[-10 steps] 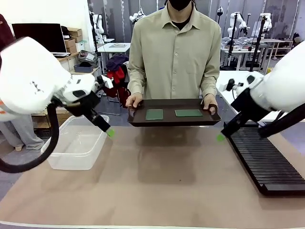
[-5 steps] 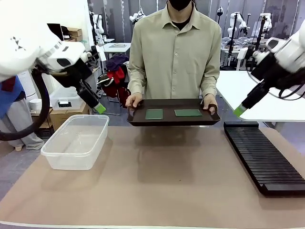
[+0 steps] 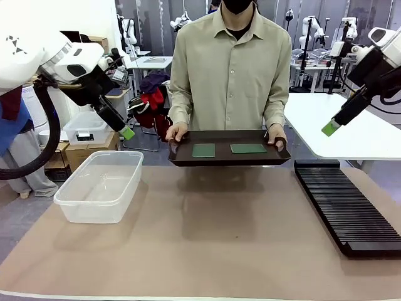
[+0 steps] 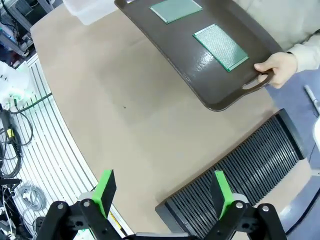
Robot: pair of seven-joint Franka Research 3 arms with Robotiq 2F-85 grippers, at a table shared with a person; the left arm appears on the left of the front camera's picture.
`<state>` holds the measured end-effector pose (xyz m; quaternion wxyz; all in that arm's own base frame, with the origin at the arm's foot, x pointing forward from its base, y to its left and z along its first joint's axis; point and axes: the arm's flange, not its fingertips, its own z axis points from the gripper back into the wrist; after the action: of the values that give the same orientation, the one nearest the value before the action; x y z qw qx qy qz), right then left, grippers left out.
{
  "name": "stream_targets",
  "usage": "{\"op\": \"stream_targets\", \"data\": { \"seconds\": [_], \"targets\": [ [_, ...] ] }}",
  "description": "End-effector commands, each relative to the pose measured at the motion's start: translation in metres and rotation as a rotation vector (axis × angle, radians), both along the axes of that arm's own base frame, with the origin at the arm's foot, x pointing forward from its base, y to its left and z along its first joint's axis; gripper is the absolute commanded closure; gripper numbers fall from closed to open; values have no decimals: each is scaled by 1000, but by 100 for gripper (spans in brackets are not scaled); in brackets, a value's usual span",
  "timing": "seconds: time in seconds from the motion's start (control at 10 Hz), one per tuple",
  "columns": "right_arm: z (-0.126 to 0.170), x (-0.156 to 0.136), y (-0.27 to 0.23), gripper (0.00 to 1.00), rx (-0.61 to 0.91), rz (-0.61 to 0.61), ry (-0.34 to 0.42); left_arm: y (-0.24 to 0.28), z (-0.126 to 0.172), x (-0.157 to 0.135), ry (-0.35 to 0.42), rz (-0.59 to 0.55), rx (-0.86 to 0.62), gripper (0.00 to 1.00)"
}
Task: Sort PCBs into racks and boxes based on the side picked up.
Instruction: Pick up the Blank PCB handed by the Human.
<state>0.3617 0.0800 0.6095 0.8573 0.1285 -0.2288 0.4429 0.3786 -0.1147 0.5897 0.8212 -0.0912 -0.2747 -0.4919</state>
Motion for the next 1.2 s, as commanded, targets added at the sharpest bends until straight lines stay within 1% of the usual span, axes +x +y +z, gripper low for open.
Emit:
{"op": "stream_targets", "data": {
  "seconds": [0.0,0.1,0.2,0.3,0.4,0.6,0.9,1.1],
  "targets": [
    [3,1,-4,0,4,-7,-7,6,1,2,-3,12,-9,0],
    [4,15,-18,0,109,44,-10,4,-7,8,73,-22,-110,0],
    [13,19,-27,0,178,77,-39,12,-4,11,94,-52,-182,0],
    [21,23,-36,0,213,114,-65,18,1,11,93,-77,-263,0],
    [24,29,-44,0,251,137,-93,19,4,13,86,-93,-300,0],
    [24,35,-48,0,260,130,-102,25,13,16,71,-112,-288,0],
    [34,37,-50,0,248,108,-133,24,24,14,12,-101,-241,0],
    [35,39,-51,0,241,99,-129,18,24,8,-48,-44,-161,0]
  ]
}}
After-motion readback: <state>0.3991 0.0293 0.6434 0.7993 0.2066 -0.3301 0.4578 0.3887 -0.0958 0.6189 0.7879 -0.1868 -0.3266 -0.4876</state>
